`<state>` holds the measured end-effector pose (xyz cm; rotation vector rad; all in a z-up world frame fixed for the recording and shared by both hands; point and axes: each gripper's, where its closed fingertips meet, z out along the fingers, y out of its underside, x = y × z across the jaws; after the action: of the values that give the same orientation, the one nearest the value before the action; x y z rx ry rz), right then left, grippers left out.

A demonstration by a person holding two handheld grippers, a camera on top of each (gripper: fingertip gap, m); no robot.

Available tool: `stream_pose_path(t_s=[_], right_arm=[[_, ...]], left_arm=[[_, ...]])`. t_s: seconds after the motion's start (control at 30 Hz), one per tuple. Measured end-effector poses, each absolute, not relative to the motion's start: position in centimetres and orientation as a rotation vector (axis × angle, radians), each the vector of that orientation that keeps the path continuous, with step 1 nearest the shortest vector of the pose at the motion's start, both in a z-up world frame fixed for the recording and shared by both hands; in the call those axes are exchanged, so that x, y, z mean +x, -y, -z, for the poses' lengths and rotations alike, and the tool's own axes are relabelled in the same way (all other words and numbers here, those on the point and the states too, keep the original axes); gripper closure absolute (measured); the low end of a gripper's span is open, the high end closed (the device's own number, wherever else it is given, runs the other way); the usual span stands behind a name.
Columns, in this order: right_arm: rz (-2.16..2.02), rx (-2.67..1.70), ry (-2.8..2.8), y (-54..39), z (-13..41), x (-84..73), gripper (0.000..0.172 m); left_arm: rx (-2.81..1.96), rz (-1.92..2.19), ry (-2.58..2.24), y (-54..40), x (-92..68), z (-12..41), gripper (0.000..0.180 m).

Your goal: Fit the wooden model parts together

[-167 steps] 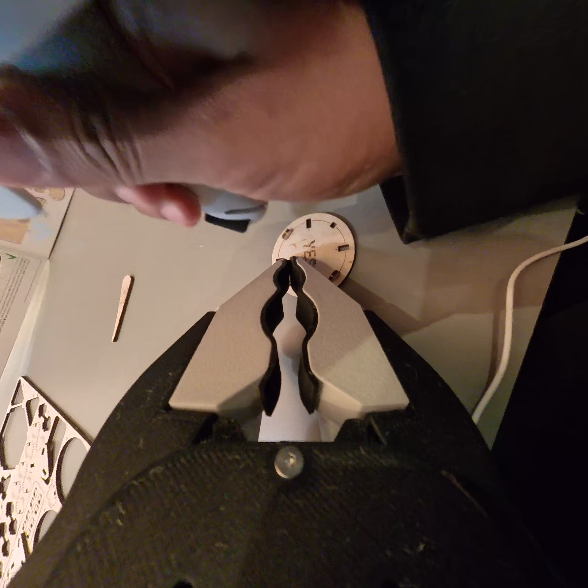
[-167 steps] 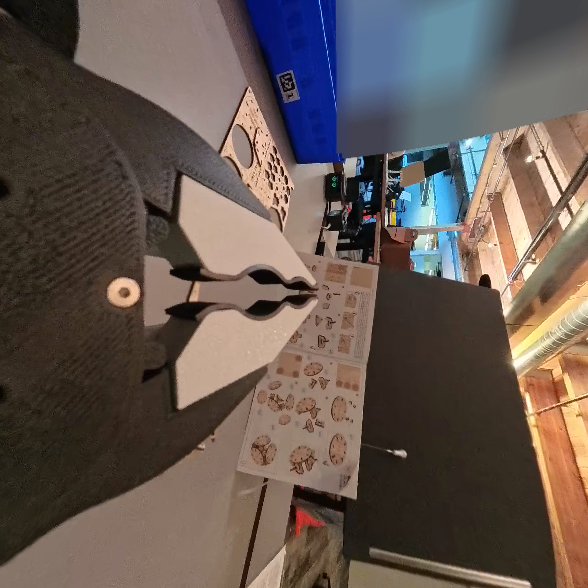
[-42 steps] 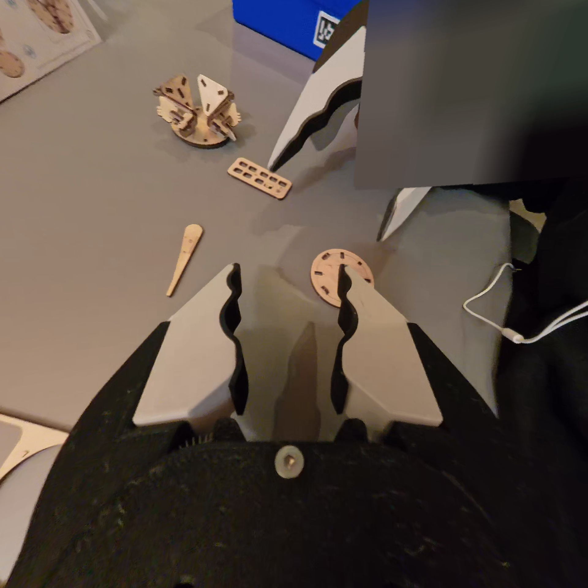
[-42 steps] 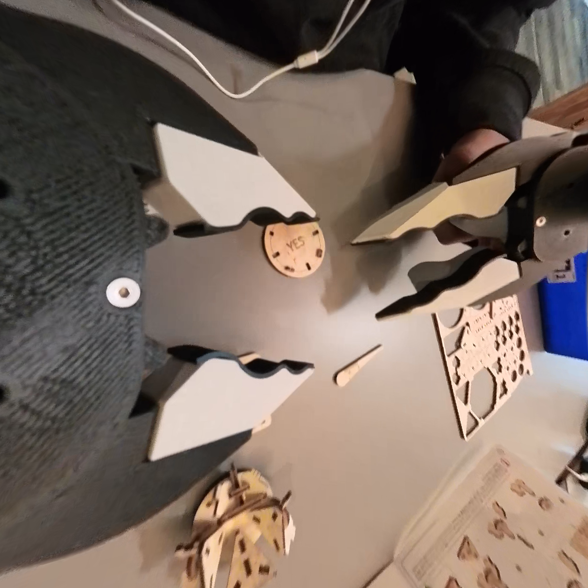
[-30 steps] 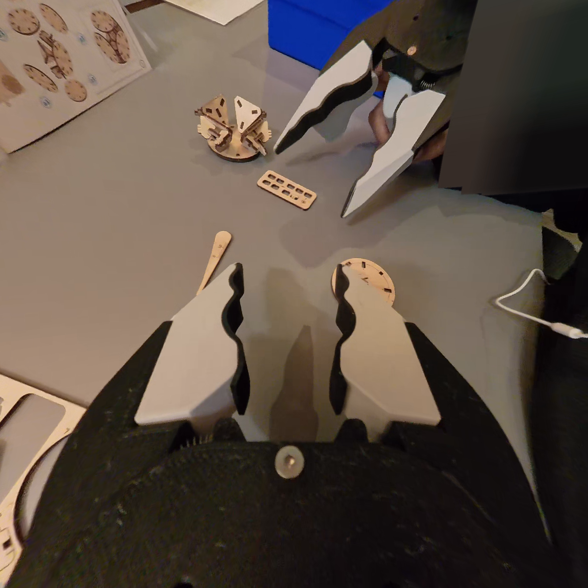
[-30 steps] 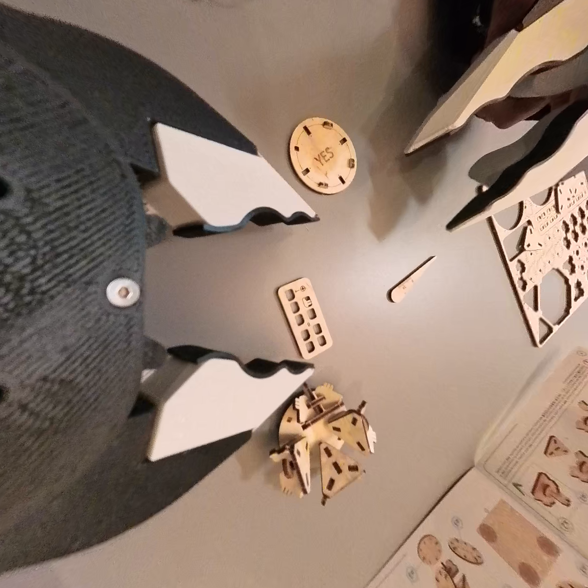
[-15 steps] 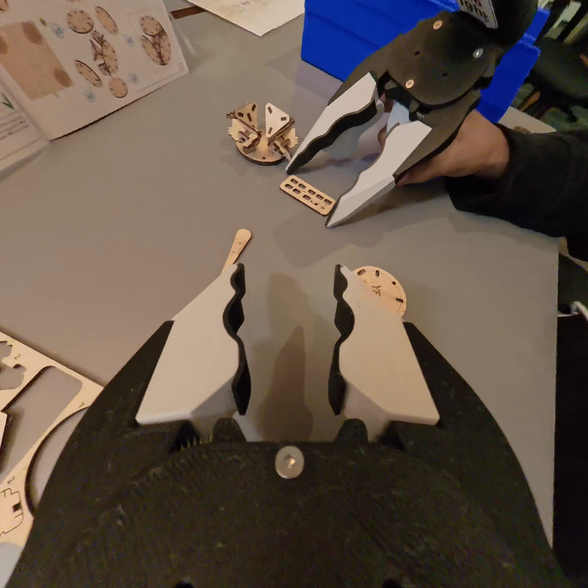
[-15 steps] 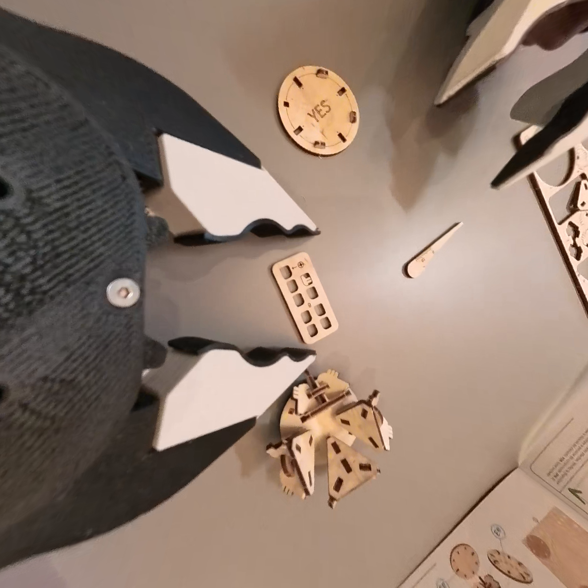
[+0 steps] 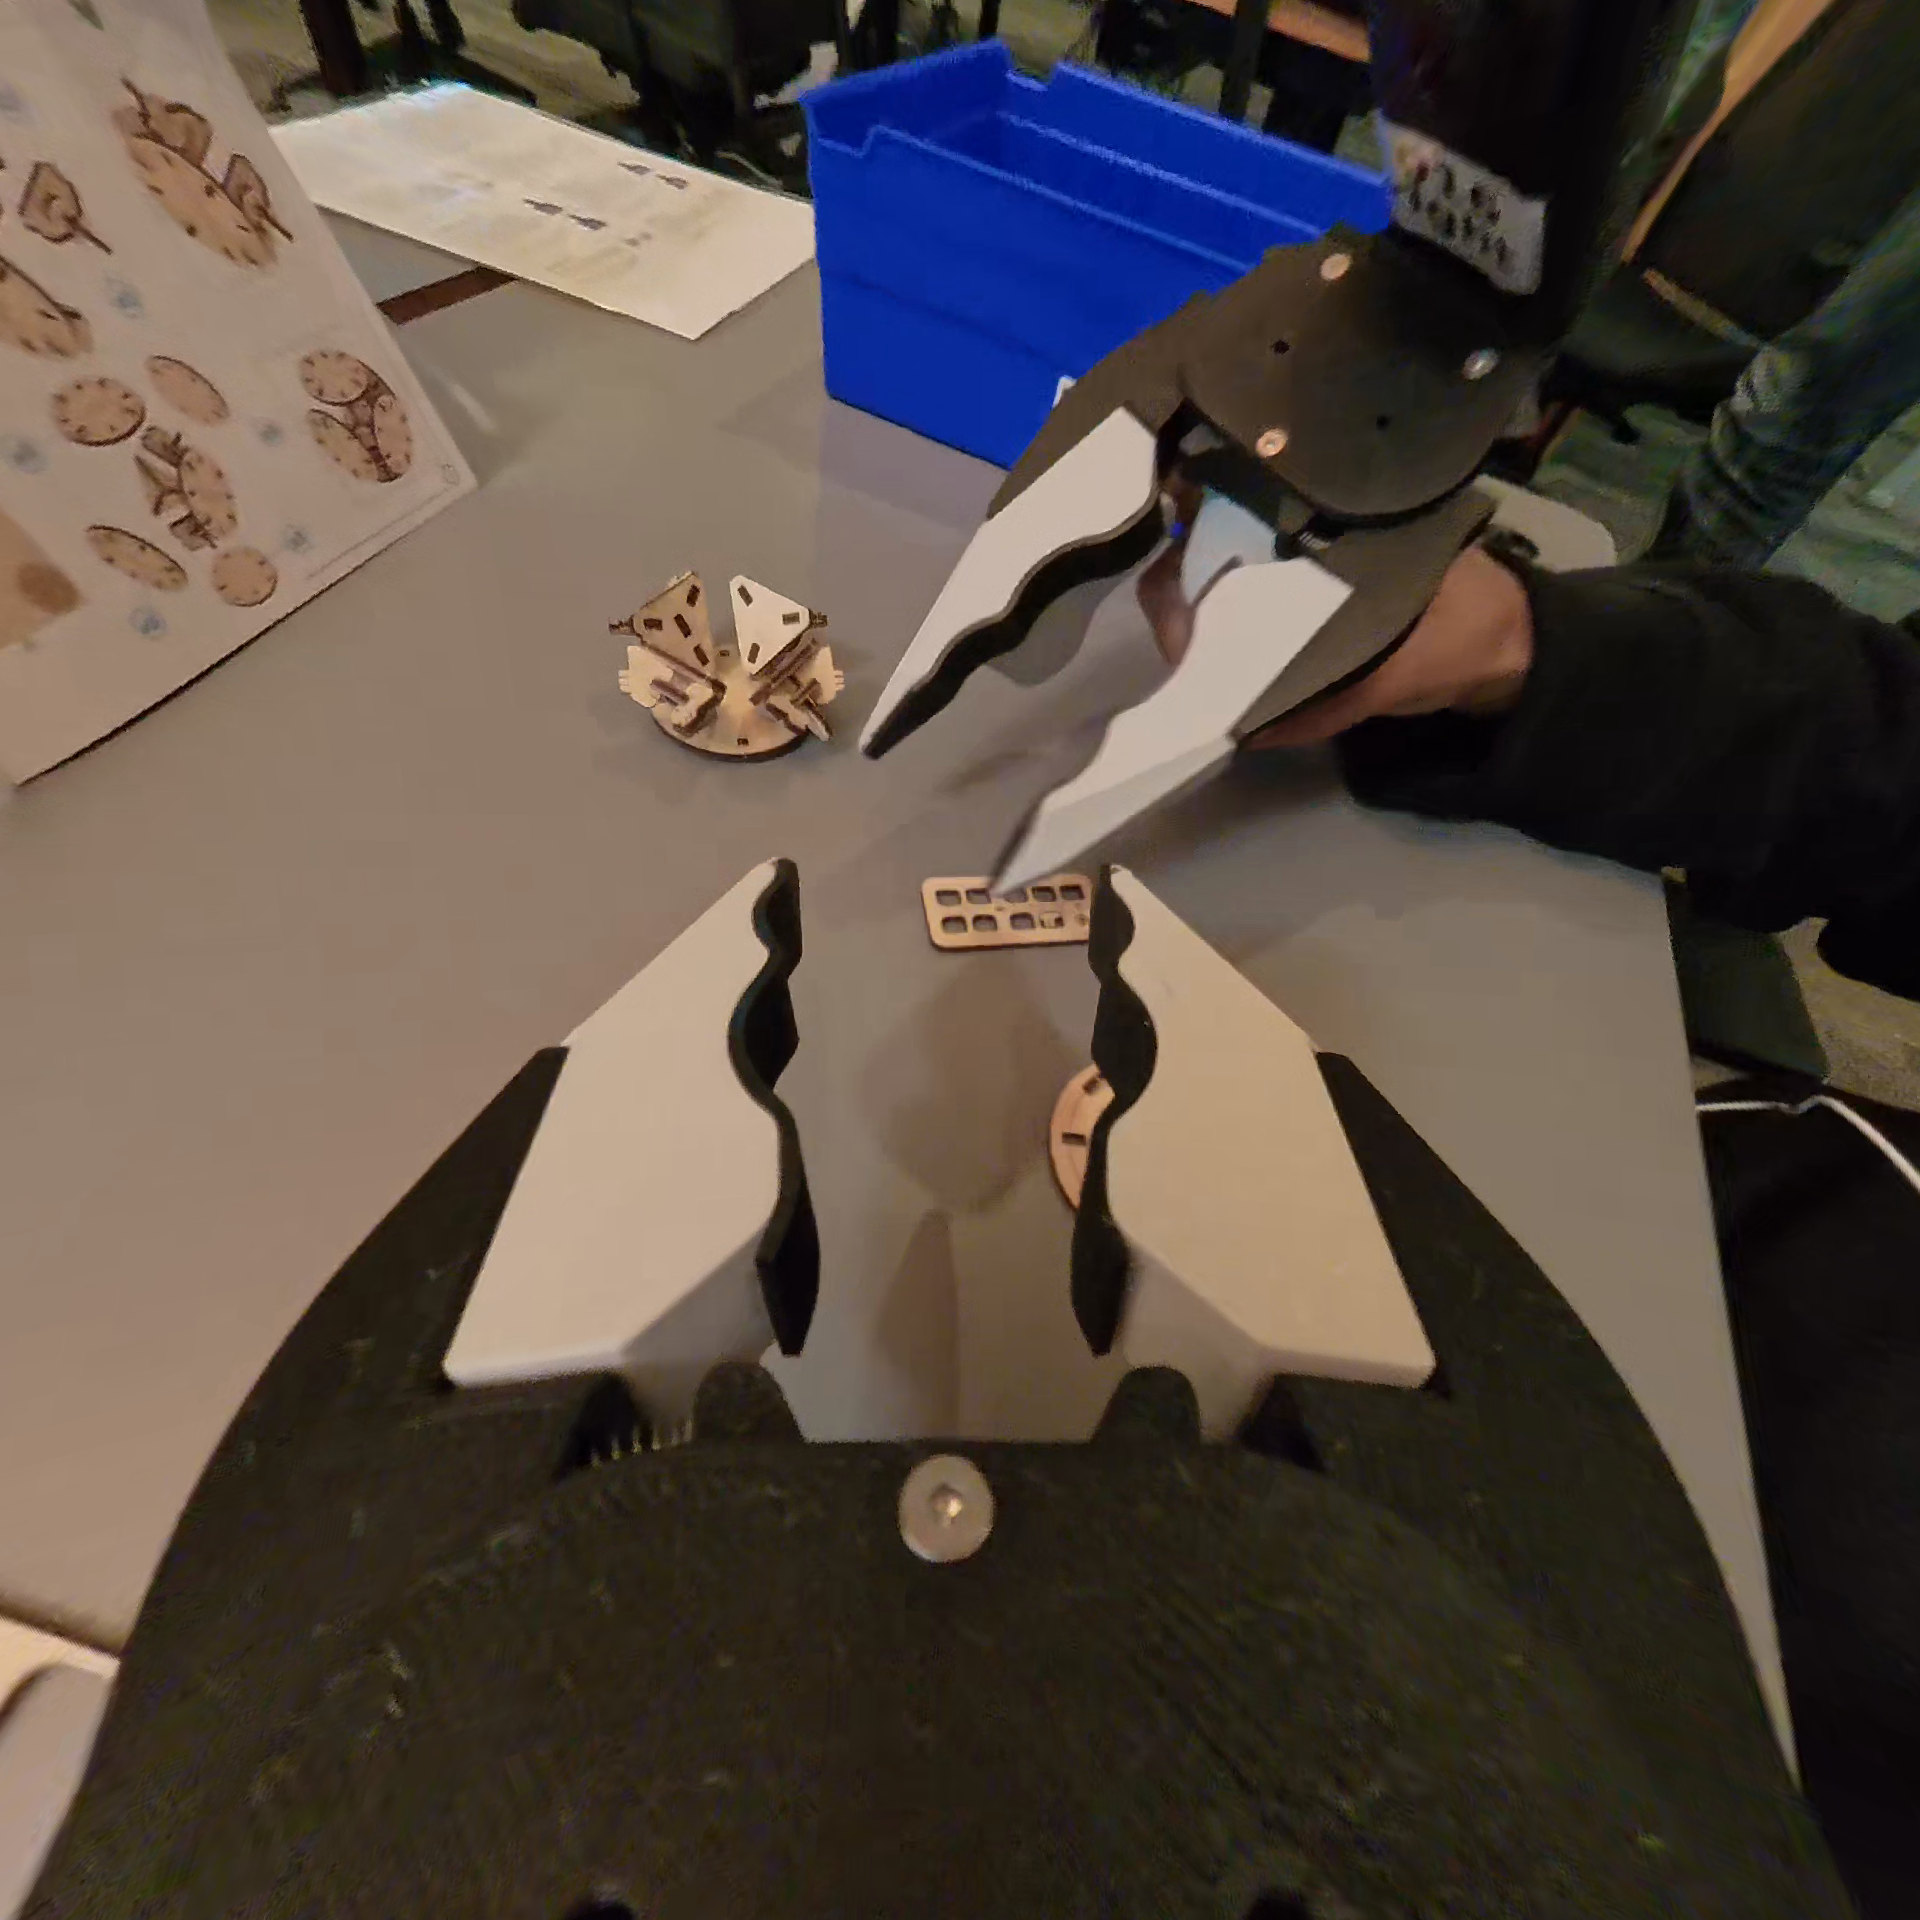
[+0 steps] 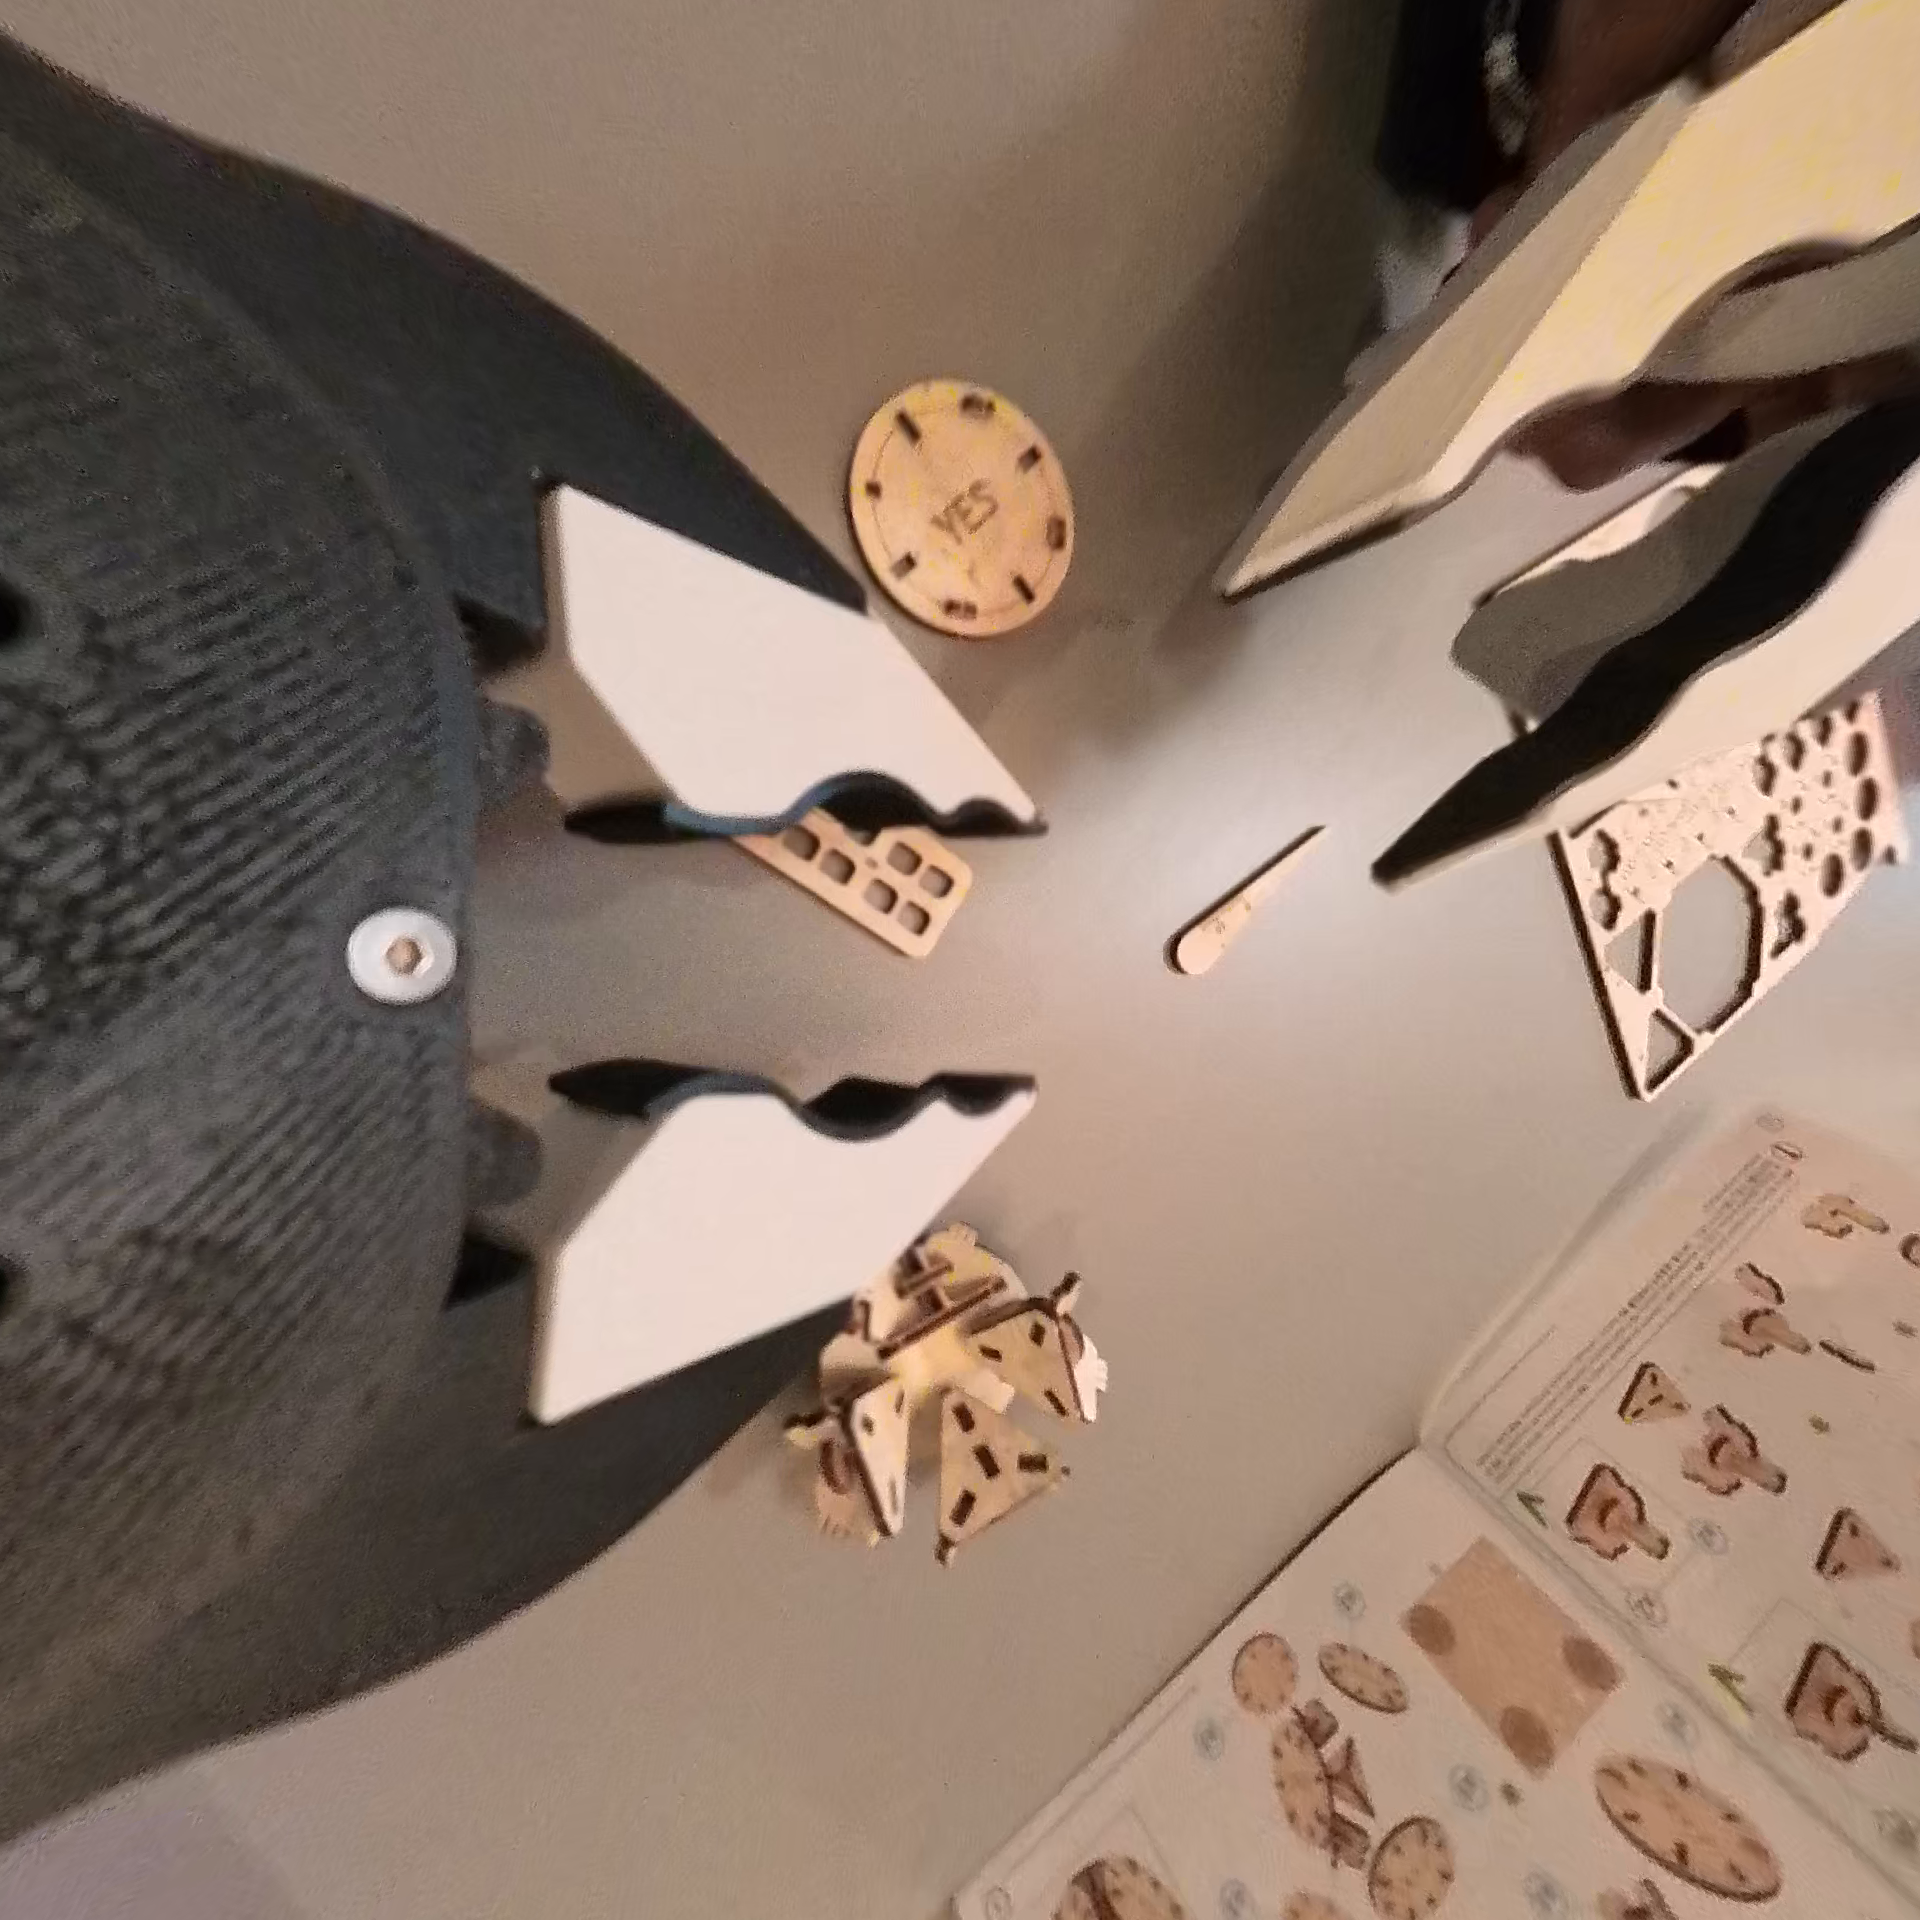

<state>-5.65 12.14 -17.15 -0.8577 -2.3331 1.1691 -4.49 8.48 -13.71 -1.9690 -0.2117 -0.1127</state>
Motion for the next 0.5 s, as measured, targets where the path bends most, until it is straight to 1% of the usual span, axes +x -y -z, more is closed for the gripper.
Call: stream_pose_path(t_s=[0.07, 0.1, 0.17, 0.27, 0.3, 0.37, 0.4, 0.43, 0.5], right_arm=[[-1.234, -0.979, 2.333, -12.3, 17.1, -4.9, 0.11], [-1.265, -1.019, 2.343, -12.1, 17.4, -4.5, 0.107], [-1.216, -1.044, 2.381, -12.2, 18.8, -3.8, 0.108], [-1.019, -1.011, 2.418, -12.7, 20.9, -3.5, 0.107], [-1.048, -1.008, 2.407, -12.3, 20.7, -3.5, 0.112], [-1.057, -1.015, 2.41, -12.1, 20.8, -3.7, 0.117], [-1.061, -1.017, 2.41, -12.1, 20.7, -3.8, 0.134], [-1.069, -1.023, 2.411, -12.2, 20.7, -3.9, 0.145], [-1.096, -1.049, 2.408, -12.2, 20.7, -3.9, 0.145]], left_arm=[[-1.994, 0.102, 0.186, -8.9, -5.1, 14.1, 0.127], [-1.994, 0.101, 0.18, -8.9, -5.4, 14.2, 0.128], [-1.965, 0.126, 0.193, -8.8, -5.6, 14.6, 0.131], [-1.992, 0.133, 0.205, -8.3, -5.1, 15.9, 0.131], [-1.997, 0.113, 0.203, -8.2, -5.1, 16.1, 0.132], [-1.99, 0.085, 0.198, -8.1, -5.1, 15.8, 0.132], [-1.982, 0.084, 0.2, -8.2, -5.1, 15.7, 0.132], [-1.977, 0.096, 0.204, -8.3, -5.1, 15.5, 0.132], [-1.964, 0.118, 0.216, -8.4, -5.1, 15.3, 0.131]])
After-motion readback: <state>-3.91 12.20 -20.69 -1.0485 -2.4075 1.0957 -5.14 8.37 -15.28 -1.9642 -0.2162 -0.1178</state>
